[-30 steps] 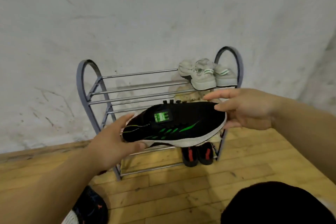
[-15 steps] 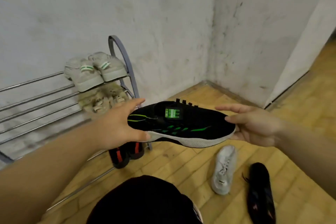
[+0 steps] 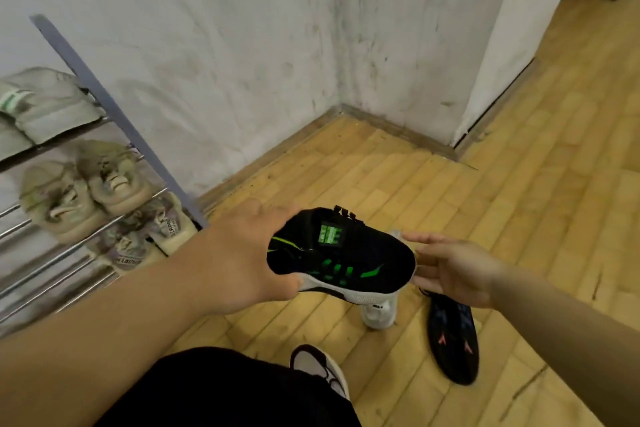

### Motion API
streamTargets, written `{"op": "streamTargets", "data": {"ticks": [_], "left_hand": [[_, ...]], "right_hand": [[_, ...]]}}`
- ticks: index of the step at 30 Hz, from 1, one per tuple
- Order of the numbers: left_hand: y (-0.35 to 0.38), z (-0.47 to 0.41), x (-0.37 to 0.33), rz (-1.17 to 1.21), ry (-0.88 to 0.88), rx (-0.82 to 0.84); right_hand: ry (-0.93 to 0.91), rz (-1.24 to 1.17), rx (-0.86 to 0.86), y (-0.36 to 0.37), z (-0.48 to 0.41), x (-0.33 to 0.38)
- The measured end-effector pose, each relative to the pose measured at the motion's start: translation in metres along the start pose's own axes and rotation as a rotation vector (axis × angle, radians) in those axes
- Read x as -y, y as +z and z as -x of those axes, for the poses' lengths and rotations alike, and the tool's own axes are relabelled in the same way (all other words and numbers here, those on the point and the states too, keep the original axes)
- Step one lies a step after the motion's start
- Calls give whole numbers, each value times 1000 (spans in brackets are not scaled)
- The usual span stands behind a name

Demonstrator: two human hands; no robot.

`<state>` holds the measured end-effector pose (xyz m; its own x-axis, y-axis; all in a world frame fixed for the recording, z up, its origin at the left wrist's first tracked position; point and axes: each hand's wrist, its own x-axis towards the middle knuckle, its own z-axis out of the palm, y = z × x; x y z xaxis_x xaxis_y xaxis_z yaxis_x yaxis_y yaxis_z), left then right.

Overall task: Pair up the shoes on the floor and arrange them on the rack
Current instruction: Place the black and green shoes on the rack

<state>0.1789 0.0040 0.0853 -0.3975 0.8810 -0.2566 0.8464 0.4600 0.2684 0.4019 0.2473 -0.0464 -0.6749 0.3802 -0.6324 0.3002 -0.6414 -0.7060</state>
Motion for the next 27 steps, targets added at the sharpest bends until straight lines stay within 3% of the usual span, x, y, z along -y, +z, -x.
{"op": "streamTargets", "data": {"ticks": [6, 13, 16, 21, 27], "left_hand": [[-1, -6, 9, 29, -8, 41], [-38, 63, 58, 199, -183, -221], [-69, 139, 95, 232, -324, -309], [-107, 306, 153, 389, -544, -609], [-28, 518, 207, 770, -824, -1131]], "right_hand": [[-37, 78, 21, 4, -8, -13], [-212, 287, 145, 89, 7, 36], [-263, 404, 284, 170, 26, 56], [-347, 584, 543, 347, 79, 60], [-260, 832, 869, 548, 152, -30]]}}
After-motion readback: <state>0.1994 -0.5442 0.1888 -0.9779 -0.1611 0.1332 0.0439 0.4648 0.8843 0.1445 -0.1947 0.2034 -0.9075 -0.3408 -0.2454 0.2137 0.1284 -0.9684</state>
